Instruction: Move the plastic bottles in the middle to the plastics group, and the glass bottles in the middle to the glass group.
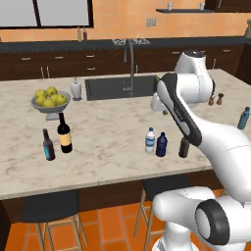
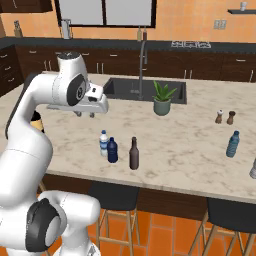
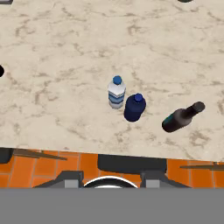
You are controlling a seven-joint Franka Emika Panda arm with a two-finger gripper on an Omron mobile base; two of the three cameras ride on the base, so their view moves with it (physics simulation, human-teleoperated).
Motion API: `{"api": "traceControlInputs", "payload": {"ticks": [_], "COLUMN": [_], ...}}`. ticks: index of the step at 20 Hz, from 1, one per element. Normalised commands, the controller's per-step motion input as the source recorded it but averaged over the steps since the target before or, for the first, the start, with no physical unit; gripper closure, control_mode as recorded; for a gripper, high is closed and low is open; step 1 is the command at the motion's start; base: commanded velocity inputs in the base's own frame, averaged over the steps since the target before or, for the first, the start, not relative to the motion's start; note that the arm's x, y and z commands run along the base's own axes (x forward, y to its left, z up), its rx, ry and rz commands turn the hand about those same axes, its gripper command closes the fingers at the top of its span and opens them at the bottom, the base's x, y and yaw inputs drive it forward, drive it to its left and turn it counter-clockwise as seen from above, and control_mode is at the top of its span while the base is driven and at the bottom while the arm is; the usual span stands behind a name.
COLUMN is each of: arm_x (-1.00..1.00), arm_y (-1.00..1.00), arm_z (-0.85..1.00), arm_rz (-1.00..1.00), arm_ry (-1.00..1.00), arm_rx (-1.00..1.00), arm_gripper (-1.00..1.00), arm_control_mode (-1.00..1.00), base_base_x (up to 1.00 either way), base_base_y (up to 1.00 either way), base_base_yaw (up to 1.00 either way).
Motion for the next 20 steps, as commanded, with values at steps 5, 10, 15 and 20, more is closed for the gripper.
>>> {"api": "traceControlInputs", "payload": {"ticks": [5, 10, 15, 20], "arm_x": [-0.13, -0.21, 0.18, 0.49], "arm_y": [-0.07, -0.36, -0.12, -0.07], "arm_z": [-0.11, -0.35, -0.41, -0.32], "arm_rz": [0.0, 0.01, 0.11, 0.22], "arm_ry": [-0.02, -0.06, 0.06, 0.0], "arm_rx": [-0.06, -0.1, -0.22, -0.05], "arm_gripper": [-1.0, -1.0, -1.0, -1.0], "arm_control_mode": [-1.0, -1.0, -1.0, -1.0], "base_base_x": [0.0, 0.0, 0.0, 0.0], "base_base_y": [0.0, 0.0, 0.0, 0.0], "base_base_yaw": [0.0, 0.0, 0.0, 0.0]}}
